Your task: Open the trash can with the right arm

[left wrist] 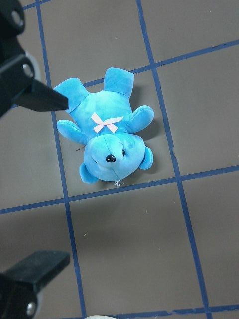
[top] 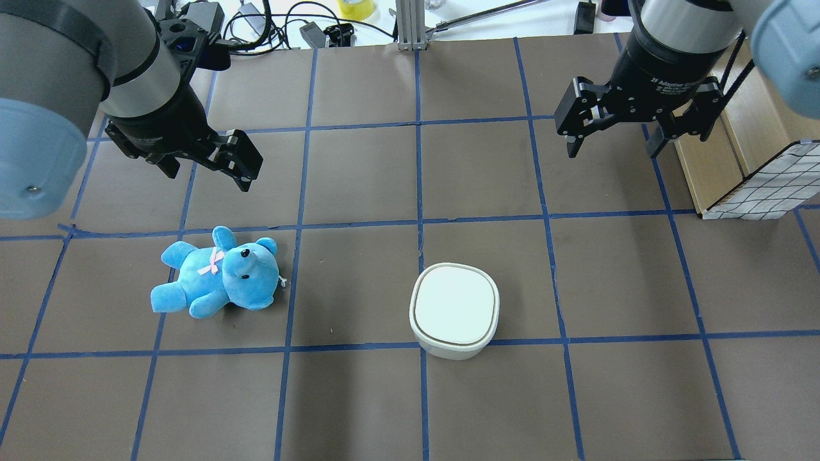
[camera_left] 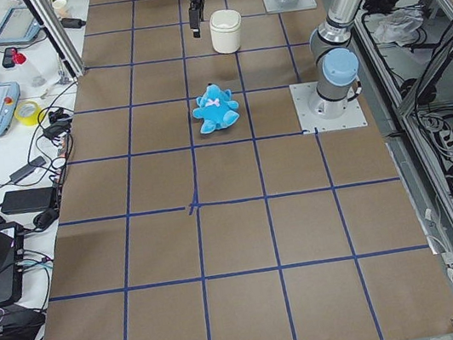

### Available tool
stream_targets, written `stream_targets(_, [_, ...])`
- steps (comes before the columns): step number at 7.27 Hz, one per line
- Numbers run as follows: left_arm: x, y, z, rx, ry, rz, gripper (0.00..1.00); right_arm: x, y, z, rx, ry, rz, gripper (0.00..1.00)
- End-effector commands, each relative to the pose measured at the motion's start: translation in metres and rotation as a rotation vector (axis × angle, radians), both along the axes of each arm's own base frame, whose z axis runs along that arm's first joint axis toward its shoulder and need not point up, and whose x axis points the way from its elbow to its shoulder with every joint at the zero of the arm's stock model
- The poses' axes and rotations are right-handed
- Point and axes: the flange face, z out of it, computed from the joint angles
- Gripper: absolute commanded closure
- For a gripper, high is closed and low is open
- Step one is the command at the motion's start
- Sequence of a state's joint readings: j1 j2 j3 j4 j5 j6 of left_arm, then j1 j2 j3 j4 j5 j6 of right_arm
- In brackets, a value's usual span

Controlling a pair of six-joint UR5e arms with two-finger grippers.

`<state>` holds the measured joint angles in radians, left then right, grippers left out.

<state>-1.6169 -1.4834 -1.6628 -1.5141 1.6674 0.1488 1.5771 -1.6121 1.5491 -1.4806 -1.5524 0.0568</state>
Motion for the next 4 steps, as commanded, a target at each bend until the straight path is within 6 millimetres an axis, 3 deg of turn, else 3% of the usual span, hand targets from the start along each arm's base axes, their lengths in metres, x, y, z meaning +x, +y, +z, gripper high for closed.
stream_targets(1, [0.0000,0.0000,0.0000,0.000,0.000,0.000,0.00,0.0006,0.0009,-0.0001,0.000,0.000,0.000,0.01])
stream_targets(4, [0.0000,0.0000,0.0000,0.000,0.000,0.000,0.00,0.0020,0.0037,-0.0062,0.013,0.000,0.003,0.04])
